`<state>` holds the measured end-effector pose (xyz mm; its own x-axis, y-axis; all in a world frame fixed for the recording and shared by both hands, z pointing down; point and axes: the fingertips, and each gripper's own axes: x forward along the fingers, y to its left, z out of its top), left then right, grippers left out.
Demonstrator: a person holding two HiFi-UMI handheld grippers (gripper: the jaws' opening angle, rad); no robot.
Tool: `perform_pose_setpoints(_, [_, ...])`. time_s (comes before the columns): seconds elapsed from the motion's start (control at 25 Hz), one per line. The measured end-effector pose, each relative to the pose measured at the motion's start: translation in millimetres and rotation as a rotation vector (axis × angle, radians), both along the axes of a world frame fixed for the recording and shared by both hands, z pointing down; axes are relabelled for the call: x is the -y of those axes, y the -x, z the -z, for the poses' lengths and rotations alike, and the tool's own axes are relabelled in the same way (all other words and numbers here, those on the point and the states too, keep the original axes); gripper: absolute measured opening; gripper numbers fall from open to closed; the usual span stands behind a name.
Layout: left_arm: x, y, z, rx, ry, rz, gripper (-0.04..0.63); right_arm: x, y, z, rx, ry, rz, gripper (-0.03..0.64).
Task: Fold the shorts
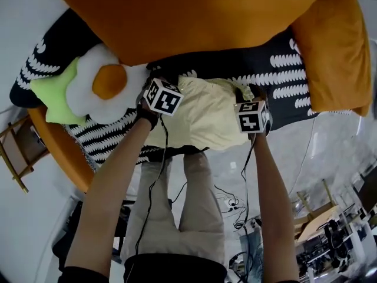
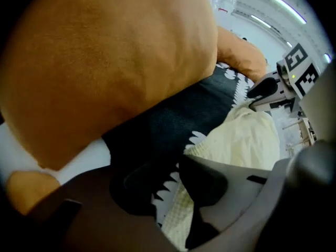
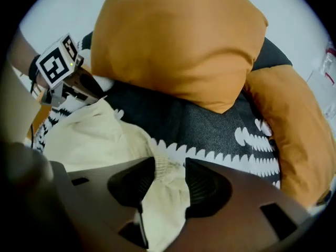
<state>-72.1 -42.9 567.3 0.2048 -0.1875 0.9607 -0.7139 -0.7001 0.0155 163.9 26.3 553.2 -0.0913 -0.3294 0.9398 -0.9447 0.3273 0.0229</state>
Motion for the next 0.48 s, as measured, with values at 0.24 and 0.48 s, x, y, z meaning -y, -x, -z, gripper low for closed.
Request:
perform_pose_setpoints(0.24, [-77.2,26.1,12.2,-0.058,0.016,-0.112,0.175,-60.4,10.0,-5.5,-0.051,0.011,0.095,0.183])
perform_pose_setpoints(0.48, [-44.0,-5.5,46.9,-0.239,-0.064,0.069,0.178,-51.3,8.8,3.5,-0.076,-0.066,0.081,0.089])
